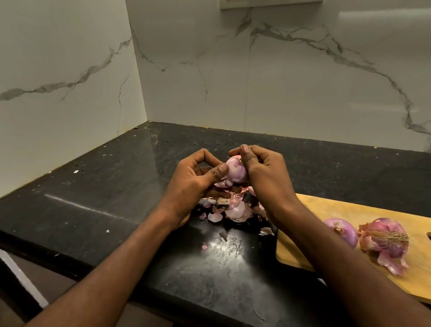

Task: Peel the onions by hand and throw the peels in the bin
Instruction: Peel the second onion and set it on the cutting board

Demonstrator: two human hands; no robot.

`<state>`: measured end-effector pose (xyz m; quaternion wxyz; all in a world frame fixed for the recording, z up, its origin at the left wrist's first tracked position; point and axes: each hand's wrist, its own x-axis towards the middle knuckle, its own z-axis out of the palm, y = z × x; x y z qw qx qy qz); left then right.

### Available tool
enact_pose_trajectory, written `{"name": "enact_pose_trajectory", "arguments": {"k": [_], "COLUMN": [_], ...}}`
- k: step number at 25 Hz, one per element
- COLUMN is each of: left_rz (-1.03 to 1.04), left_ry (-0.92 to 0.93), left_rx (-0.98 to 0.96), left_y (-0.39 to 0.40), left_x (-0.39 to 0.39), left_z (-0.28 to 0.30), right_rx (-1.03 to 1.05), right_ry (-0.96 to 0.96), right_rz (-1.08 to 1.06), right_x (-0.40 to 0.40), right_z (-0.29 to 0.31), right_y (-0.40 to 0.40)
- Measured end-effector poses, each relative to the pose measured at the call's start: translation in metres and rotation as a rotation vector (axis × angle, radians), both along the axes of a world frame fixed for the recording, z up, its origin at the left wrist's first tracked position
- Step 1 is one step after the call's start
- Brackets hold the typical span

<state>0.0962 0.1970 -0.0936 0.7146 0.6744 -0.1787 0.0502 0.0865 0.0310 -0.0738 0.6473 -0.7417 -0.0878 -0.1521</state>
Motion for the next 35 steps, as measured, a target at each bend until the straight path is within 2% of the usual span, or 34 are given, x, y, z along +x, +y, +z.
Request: {"name": "enact_pose_trajectory", "arguments": {"k": [9, 14, 22, 30, 35], "left_rz": [0.055, -0.094, -0.121, 0.008, 0.034], "left_ry": [-0.029, 0.072, 0.136, 0.028, 0.01], "left_rx": [0.033, -0.101, -0.102, 0.069, 0.083], "left_y": [-0.001, 0.001, 0.005, 0.003, 0.001], "left_x": [0.001, 0.001, 0.006, 0.003, 0.002], "left_z": [-0.002, 0.001, 0.0, -0.001, -0.001], "right_rx": [0.122, 0.17, 0.114, -0.016, -0.007], "right_ry": [0.117, 0.112, 0.078, 0.011, 0.031], "right_rz": [0.043, 0.055, 0.141, 0.218, 0.22], "right_x": [0.002, 0.004, 0.001, -0.008, -0.006], "right_z": [0.001, 0.004, 0.003, 0.004, 0.002], "right_y": [-0.003, -0.007, -0.008, -0.003, -0.003]}}
